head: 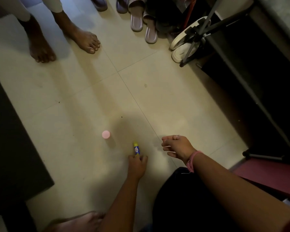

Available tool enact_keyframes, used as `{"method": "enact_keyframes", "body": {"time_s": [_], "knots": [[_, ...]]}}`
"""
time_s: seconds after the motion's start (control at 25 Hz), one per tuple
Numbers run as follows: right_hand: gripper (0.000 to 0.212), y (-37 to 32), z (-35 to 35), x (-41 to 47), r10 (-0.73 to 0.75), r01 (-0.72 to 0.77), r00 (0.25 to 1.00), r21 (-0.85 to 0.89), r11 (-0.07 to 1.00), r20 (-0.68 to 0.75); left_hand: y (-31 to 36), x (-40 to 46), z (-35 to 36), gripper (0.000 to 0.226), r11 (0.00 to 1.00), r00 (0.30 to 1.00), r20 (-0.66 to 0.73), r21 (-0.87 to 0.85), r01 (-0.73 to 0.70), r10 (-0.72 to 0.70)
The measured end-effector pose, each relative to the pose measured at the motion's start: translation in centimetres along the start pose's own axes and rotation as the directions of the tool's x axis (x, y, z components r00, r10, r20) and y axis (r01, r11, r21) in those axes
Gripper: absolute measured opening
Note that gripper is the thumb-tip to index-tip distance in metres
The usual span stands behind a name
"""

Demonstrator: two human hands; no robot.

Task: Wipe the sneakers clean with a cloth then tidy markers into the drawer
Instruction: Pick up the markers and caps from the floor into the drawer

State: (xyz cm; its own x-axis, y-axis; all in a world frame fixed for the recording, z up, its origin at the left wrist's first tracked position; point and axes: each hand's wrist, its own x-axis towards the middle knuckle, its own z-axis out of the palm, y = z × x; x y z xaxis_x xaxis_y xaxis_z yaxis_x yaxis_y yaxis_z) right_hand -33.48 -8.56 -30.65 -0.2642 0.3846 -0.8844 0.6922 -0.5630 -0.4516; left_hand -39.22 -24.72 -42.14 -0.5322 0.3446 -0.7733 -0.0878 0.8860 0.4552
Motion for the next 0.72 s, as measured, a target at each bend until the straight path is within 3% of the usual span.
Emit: {"method": "enact_keyframes", "body": {"time_s": [0.12, 0.28, 0.44, 0.52, 0.56, 0.64, 0.72], "knots": [[0.024, 0.0, 0.7, -0.2, 0.016, -0.016, 1.0, 0.067, 0.998, -0.003, 3.0, -1.7, -1.9, 0.048, 0.966, 0.995, -0.047, -0.238, -0.1, 0.092], [0.042, -0.1, 1.5, -0.2, -0.012, 0.003, 0.996, 0.097, 0.995, 0.091, 6.3, -6.5, -4.5, 0.023, 0.871, 0.962, 0.057, -0.442, -0.215, 0.266], [0.023, -0.5, 2.2, -0.4, -0.067, 0.047, 0.987, 0.14, 0.989, 0.144, 5.9, -8.2, -5.8, 0.019, 0.806, 0.911, 0.159, -0.539, -0.243, 0.381], [0.023, -0.6, 2.5, -0.4, -0.076, 0.054, 0.988, 0.156, 0.986, 0.135, 4.8, -6.5, -7.0, 0.015, 0.784, 0.917, 0.114, -0.566, -0.255, 0.381], [0.023, -0.5, 2.5, -0.3, -0.078, 0.057, 0.989, 0.165, 0.985, 0.123, 3.8, -4.8, -7.6, 0.012, 0.825, 0.946, 0.02, -0.496, -0.271, 0.323], [0.025, -0.4, 2.3, -0.2, -0.072, 0.055, 0.994, 0.185, 0.981, 0.086, 1.4, -0.2, -8.9, 0.025, 0.936, 0.932, -0.208, -0.131, -0.328, 0.297], [0.028, -0.2, 2.0, 0.1, -0.058, 0.046, 0.997, 0.207, 0.977, 0.054, -0.4, 3.8, -10.3, 0.044, 0.948, 0.949, -0.163, 0.217, -0.234, 0.271]]}}
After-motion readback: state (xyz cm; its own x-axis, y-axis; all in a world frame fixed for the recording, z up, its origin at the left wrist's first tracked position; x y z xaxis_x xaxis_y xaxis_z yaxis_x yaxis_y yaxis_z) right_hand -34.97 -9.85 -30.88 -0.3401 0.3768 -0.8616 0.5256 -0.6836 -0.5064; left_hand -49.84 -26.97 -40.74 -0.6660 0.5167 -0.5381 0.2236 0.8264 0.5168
